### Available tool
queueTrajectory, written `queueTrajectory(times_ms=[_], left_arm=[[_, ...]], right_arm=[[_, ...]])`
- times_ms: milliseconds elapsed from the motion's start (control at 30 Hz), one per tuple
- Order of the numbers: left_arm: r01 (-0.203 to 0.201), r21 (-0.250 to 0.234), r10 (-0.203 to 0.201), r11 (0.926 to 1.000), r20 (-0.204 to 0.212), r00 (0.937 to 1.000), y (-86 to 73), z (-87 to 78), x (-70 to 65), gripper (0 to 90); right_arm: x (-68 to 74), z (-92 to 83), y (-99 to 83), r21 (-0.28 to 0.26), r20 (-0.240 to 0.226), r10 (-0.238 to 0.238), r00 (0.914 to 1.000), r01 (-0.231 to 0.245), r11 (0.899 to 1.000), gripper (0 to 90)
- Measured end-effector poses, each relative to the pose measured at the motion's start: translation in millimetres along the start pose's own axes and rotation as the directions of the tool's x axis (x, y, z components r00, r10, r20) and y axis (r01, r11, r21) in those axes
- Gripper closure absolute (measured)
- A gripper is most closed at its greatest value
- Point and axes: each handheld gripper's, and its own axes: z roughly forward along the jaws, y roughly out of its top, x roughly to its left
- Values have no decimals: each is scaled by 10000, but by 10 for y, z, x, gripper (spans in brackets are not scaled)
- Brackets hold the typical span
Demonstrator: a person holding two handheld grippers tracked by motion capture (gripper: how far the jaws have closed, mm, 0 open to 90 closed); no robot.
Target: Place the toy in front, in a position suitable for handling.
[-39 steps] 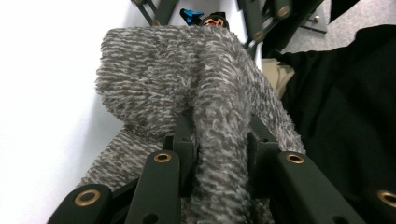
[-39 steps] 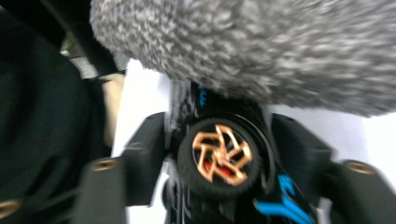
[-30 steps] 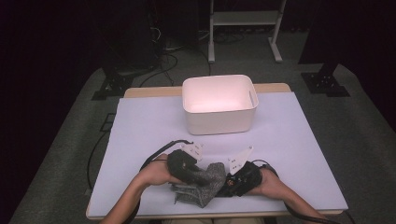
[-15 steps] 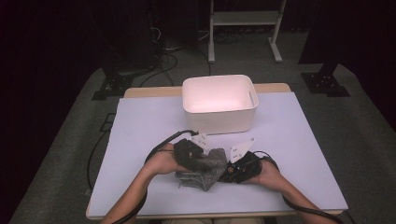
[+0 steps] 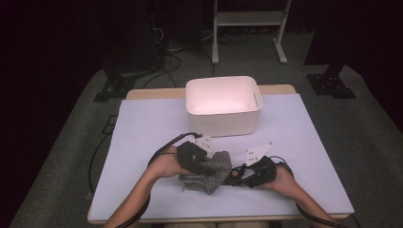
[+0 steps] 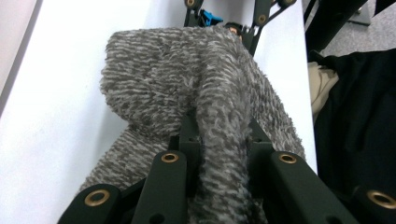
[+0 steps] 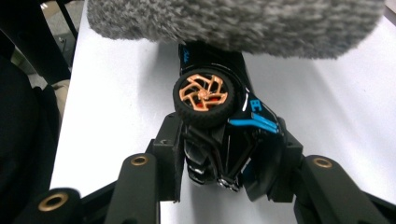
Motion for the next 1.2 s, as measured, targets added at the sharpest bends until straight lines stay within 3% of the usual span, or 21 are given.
queueTrajectory(times_ms=[433, 733, 867, 1200], left_arm=[[-632, -92, 635, 9980, 351, 9974, 272, 201, -87, 751], [-772, -106, 777, 9970, 549, 9955, 371, 295, -66, 751], [-699, -6, 699, 9976, 369, 9969, 264, 215, -59, 751], [218, -199, -223, 9996, -233, 9995, -229, -151, 3, 751]], right_arm=[[70, 60, 39, -91, 186, -52, 9998, 54, 9999, 569], [50, 63, 26, -201, 67, 63, 10000, -62, 9998, 569], [54, 60, 28, -158, 69, -3, 10000, 4, 9999, 570], [49, 62, 26, -150, 36, -54, 10000, 55, 9999, 570]])
